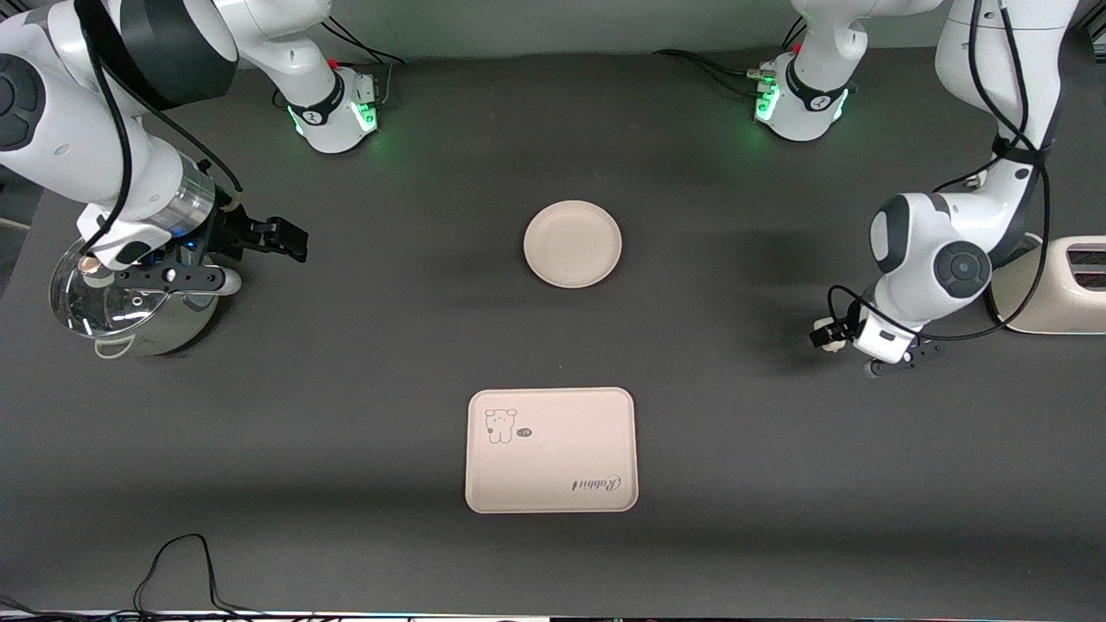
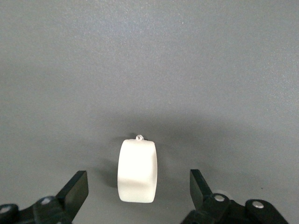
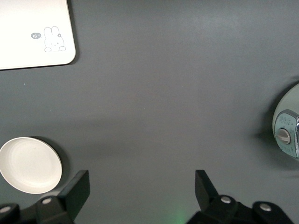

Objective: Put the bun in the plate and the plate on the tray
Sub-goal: 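Close the left gripper around the white bun, then lift the bun off the table with the left gripper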

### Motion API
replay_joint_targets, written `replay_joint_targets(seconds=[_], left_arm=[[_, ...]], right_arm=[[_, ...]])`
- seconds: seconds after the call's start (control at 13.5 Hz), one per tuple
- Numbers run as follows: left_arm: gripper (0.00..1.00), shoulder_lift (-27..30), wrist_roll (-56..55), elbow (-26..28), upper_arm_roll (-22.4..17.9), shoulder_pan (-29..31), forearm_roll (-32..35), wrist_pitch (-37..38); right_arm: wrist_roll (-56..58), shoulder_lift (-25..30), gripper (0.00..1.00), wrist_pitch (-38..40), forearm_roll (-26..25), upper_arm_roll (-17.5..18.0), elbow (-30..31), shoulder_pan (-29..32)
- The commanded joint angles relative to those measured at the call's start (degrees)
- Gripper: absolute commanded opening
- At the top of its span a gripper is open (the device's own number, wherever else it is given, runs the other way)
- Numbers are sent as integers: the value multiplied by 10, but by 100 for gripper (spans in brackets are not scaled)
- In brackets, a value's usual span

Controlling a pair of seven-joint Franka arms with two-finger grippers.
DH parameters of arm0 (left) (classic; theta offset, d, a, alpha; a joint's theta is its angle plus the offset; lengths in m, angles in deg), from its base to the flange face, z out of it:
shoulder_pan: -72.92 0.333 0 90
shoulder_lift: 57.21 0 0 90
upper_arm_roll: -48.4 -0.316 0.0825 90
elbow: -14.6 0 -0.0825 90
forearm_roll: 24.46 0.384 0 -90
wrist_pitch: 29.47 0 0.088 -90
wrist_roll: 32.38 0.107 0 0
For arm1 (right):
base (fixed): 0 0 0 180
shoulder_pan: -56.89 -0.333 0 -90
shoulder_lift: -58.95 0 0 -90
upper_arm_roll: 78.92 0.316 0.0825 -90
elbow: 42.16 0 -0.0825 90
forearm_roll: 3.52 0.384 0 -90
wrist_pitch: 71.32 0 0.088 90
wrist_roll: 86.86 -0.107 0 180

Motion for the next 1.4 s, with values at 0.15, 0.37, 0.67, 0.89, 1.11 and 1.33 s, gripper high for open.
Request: replay_joint_targets(seconds=[0.15, 0.37, 0.67, 0.89, 1.11, 1.33], left_arm=[[96, 32, -8, 72, -6, -13, -4, -100], [81, 29, -6, 73, -6, -13, -4, -107], [52, 28, -4, 78, -6, -12, -4, -115], [45, 29, -3, 78, -6, -12, -4, -113], [37, 30, 1, 78, -6, -12, -4, -111], [28, 32, 3, 78, -6, -12, -3, -106]], right_arm=[[-4, 10, 100, -3, 8, -1, 5, -1], [-4, 9, 100, -3, 8, -1, 5, -1], [1, 9, 100, -3, 8, -2, 5, -1], [14, 9, 100, -3, 8, -7, 5, -1], [14, 9, 100, -4, 8, -7, 4, -1], [18, 9, 100, -4, 8, -7, 5, -1]])
